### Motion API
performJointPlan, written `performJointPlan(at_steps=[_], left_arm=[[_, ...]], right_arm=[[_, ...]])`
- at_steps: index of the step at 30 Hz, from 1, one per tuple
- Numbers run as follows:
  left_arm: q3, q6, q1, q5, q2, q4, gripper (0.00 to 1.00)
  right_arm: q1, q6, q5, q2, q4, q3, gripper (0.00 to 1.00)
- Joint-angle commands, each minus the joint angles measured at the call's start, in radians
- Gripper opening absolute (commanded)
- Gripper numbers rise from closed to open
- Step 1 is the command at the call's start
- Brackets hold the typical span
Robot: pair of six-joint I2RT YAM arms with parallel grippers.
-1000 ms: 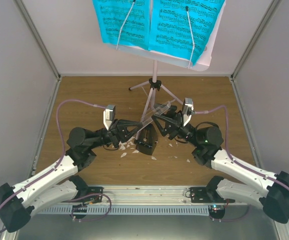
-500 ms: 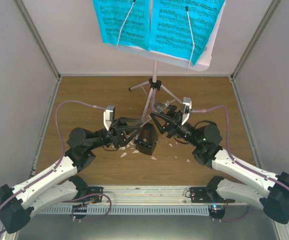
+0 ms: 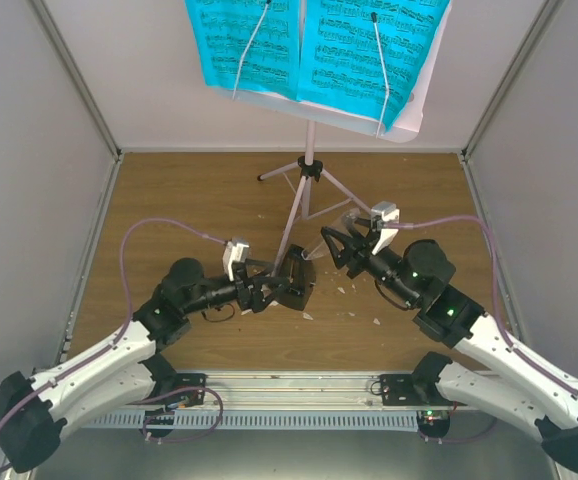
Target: Pack up the instrument practice props
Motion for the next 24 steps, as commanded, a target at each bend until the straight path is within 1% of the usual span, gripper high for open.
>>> performJointPlan(at_steps=[1, 4, 7, 9, 18, 24], left_arm=[[-0.042, 0.157, 0.012, -0.081, 0.019, -0.083, 0.99], [-0.100, 0.143, 0.036, -0.046, 0.053, -0.023, 0.99], [-0.157, 0.112, 0.062, 0.034, 0.109, 0.054, 0.99], [-0.176, 0.109, 0.065, 0.055, 0.145, 0.097, 0.99], [-0.160, 0.231, 0.080, -0.002, 0.290, 0.130, 0.99], [-0.152, 0.253, 0.081, 0.034, 0.397, 0.223, 0.99]], right_arm=[[0.004, -0.050, 0.089, -0.022, -0.204, -0.008, 0.47], [0.004, -0.045, 0.043, -0.045, -0.173, -0.036, 0.47], [0.005, -0.048, 0.045, -0.039, -0.184, -0.040, 0.47], [0.005, -0.055, 0.045, -0.035, -0.186, -0.044, 0.47], [0.005, -0.064, 0.022, -0.031, -0.141, -0.072, 0.47], [0.005, -0.069, 0.022, -0.026, -0.137, -0.076, 0.47]])
